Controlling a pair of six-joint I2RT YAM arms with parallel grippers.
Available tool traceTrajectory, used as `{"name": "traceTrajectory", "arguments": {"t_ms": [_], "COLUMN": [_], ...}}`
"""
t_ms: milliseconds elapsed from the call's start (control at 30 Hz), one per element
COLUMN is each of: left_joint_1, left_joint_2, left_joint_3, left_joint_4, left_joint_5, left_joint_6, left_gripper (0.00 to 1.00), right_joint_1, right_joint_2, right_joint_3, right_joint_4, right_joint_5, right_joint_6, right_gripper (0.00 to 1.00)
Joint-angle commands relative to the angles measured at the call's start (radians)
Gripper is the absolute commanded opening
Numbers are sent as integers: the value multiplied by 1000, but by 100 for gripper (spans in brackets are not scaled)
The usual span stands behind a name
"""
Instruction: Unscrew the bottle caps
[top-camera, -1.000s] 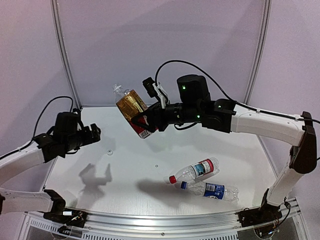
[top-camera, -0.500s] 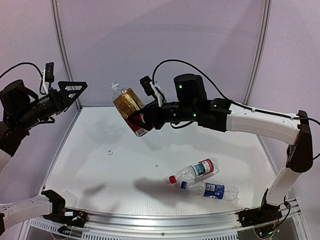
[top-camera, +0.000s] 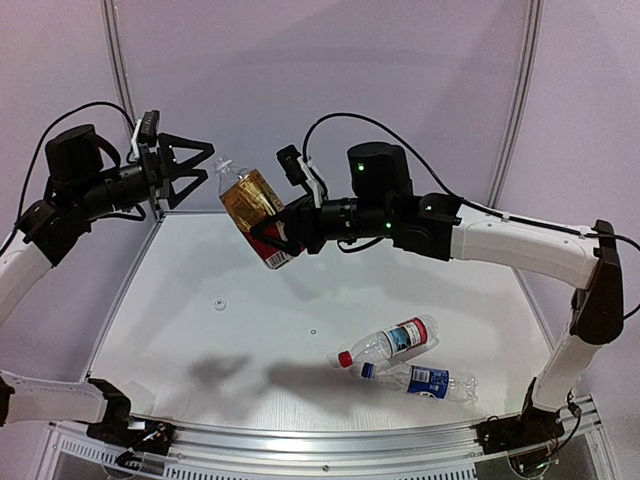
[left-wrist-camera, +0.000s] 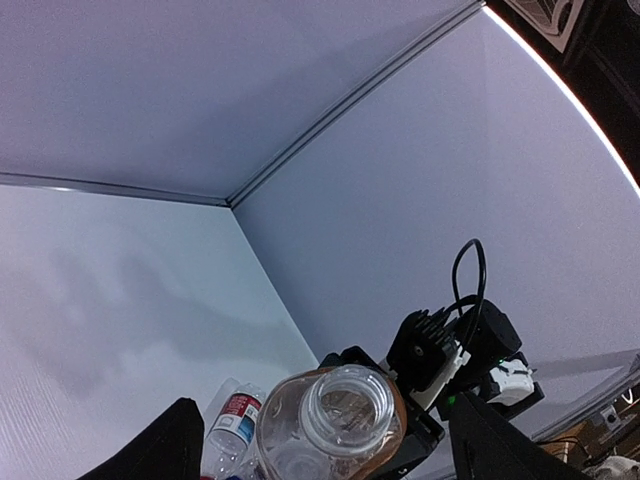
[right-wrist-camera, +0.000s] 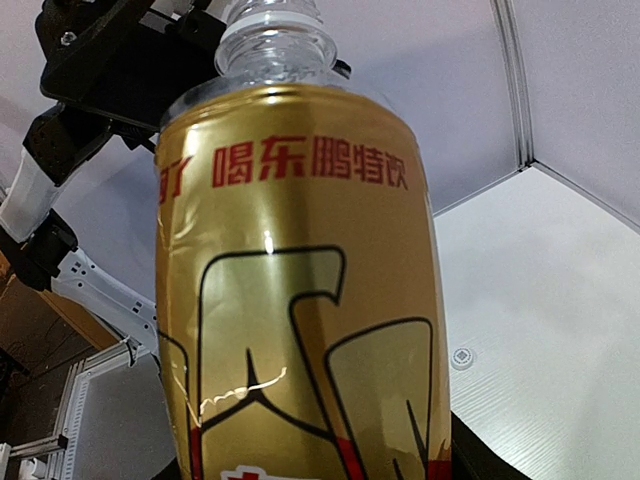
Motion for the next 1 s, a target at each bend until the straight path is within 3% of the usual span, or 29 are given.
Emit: {"name": "traceTrajectory", "arguments": {"t_ms": [0, 300, 500, 700, 900, 967], "left_joint_1": [-31, -77, -101, -110, -113, -113], "left_joint_2": [41, 89, 113, 136, 153, 151], "left_joint_3": [57, 115, 140, 155, 174, 178], "left_joint_4": [21, -39, -79, -102, -127, -146], "left_joint_5": [15, -4, -19, -18, -51, -89], "left_joint_6": [-25, 33, 67, 91, 111, 120], "left_gripper": [81, 66, 48, 35, 7, 2], "right_joint_1": [-7, -7, -7, -8, -8, -8], "right_joint_2": [25, 32, 33, 33, 32, 32], "right_joint_3": [40, 47, 47, 45, 46, 45], "right_joint_4": [15, 7, 8, 5, -6, -16], "right_joint_5": [-18, -22, -24, -27, -27, -22], "right_joint_6": [12, 15, 14, 14, 15, 14], "right_gripper": [0, 0, 0, 0, 0, 17]}}
